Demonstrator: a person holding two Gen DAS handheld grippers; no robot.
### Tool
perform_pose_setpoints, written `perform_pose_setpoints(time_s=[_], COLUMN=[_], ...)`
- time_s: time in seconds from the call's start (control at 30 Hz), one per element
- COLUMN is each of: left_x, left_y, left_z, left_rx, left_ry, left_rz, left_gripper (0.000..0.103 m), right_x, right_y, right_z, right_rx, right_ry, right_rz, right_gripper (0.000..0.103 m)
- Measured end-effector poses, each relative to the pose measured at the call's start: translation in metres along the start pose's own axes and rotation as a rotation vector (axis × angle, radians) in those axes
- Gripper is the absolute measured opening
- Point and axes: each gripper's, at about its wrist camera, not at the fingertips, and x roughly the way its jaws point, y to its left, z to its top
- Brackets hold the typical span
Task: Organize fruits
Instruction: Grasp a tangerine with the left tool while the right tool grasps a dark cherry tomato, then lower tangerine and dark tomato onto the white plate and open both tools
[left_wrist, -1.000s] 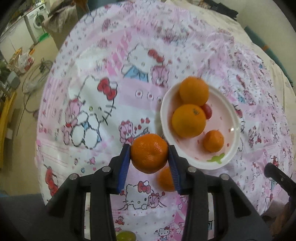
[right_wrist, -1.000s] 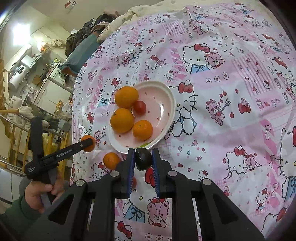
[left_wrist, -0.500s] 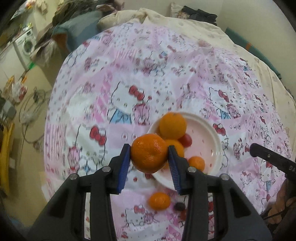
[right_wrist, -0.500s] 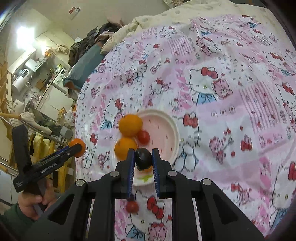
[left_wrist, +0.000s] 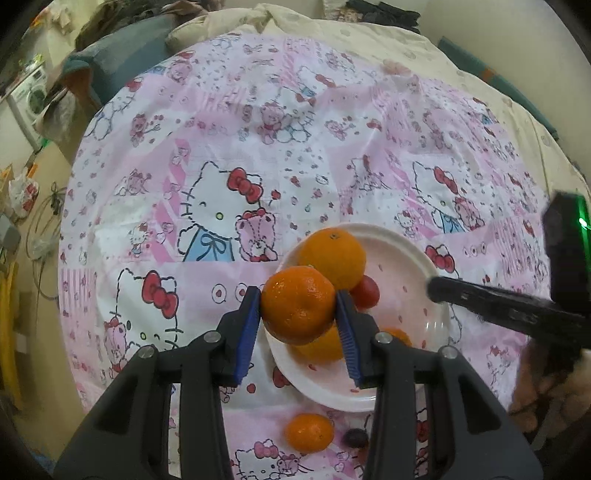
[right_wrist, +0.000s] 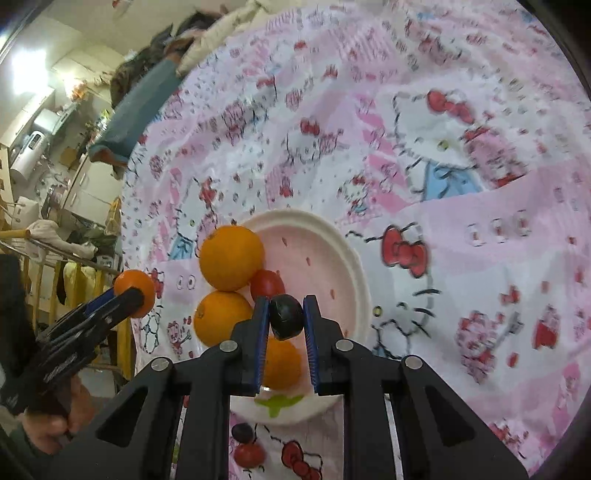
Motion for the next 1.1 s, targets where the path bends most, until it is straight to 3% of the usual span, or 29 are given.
perform_pose_setpoints(time_s=[0.2, 0.43, 0.5, 0.53, 0.57, 0.67, 0.87, 1.1], left_x=[0.006, 0.012, 0.014, 0.015, 0.016, 0.021, 0.032, 0.068], left_y=[0.002, -0.006, -0.009, -0.011, -0.014, -0.025, -0.057, -0.09], left_z=[-0.001, 0.0, -0.001, -0.002, -0.002, -0.005, -0.004, -0.001], left_rx=[0.007, 0.021, 0.024, 0.029, 0.033, 0.051, 0.091, 0.045], left_ry=[0.011, 0.024, 0.027, 0.03, 0.035, 0.05, 0.073, 0.146], left_rz=[0.009, -0.004, -0.013, -0.022, -0.027, -0.048, -0.077, -0.111], left_gripper=[0.037, 0.037, 0.037, 0.037, 0.037, 0.037, 0.037, 0.037], right_x=[0.026, 0.023, 0.019, 0.015, 0.011, -0.007, -0.045, -0.077], right_y=[-0.01, -0.02, -0.023, -0.024, -0.026, -0.028, -0.045, -0.07], right_z=[0.002, 0.002, 0.004, 0.004, 0.005, 0.005, 0.002, -0.005], right_rx=[0.022, 0.044, 0.062, 0.07, 0.079, 0.092, 0.14, 0.197], right_ry=[0.036, 0.02, 0.009, 0.0, -0.011, -0.06, -0.133, -0.179], right_rz=[-0.032, -0.025, -0.011, -0.008, -0.008, -0.007, -0.003, -0.026], right_gripper=[0.021, 0.025, 0.031, 0.039, 0.055, 0.079, 0.084, 0.085])
